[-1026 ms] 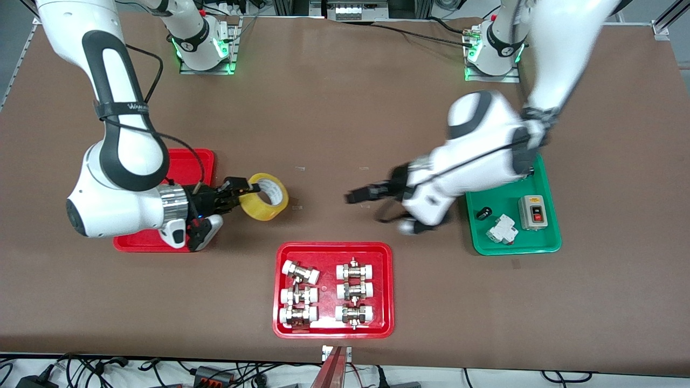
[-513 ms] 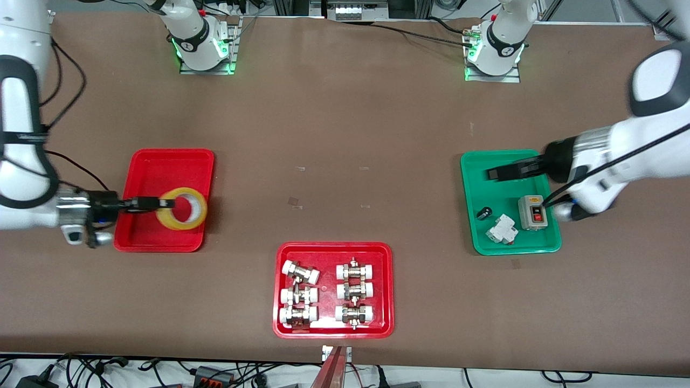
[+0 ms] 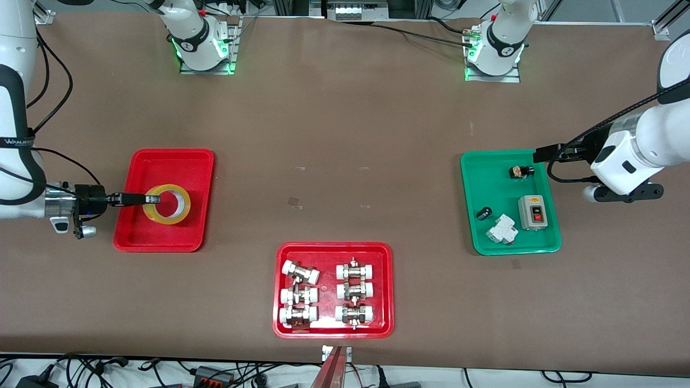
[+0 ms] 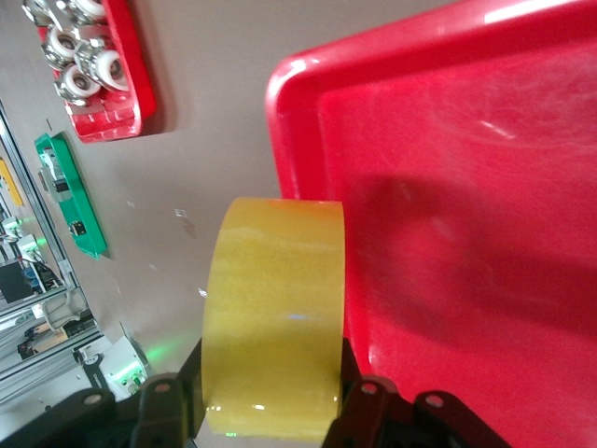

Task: Left arm passes tape to right arm into tray

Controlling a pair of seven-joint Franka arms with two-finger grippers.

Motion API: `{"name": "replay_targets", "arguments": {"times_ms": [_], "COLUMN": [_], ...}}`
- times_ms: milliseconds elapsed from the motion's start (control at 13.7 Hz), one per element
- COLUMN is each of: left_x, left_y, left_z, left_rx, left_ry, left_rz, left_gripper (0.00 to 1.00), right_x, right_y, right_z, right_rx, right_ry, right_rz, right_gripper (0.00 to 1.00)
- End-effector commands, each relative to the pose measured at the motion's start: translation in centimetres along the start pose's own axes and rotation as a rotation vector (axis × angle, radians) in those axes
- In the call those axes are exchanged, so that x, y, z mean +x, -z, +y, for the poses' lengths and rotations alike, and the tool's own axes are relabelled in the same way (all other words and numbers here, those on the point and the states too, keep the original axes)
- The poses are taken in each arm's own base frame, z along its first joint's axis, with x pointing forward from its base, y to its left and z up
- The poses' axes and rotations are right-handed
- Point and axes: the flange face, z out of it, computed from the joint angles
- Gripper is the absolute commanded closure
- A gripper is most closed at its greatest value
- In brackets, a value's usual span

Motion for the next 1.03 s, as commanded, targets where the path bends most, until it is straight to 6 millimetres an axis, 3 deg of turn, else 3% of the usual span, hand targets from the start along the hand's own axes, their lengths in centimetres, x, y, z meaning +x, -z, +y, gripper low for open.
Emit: {"name": "replay_targets", "arguments": {"times_ms": [0,293,366,440,513,586,879,952], "left_x": [-0.9,-0.5,-0.5,-0.6,-1.0,-1.8,-4.3,-3.9], "left_y": [0.3,1.3,1.1,0.8,0.0,0.4,2.6,2.4], "left_z": [-1.4,-3.4,-3.4,-3.5,-3.3,-2.3,-1.2,-0.9], "left_rx": [0.037,0.070,0.071,0.069,0.081,0.104,0.170,0.157], "left_ry": [0.031,0.049,0.046,0.046,0.042,0.033,0.107,0.098], "left_rz": [-0.015,0.007,0.003,-0.010,-0.052,-0.049,0.049,0.087], "left_gripper": [0.00,0.00,0.00,0.00,0.00,0.00,0.00,0.00], "right_x": [-0.3,-0.5,-0.5,-0.6,-0.8,-0.8,-1.0,-1.0], "right_y": [-0.7,-1.6,-2.0,-2.0,-2.1,-2.1,-3.6,-3.5], "right_z": [2.0,4.3,4.7,4.7,5.0,5.1,5.2,5.1], "right_rx": [0.036,0.065,0.069,0.074,0.081,0.084,0.055,0.015], "right_ry": [0.020,0.021,0.018,0.015,0.010,0.008,0.012,0.022], "right_rz": [-0.015,-0.029,-0.037,-0.042,-0.048,-0.051,-0.085,-0.096], "right_gripper": [0.85,0.84,0.80,0.69,0.30,0.00,0.00,0.00]}}
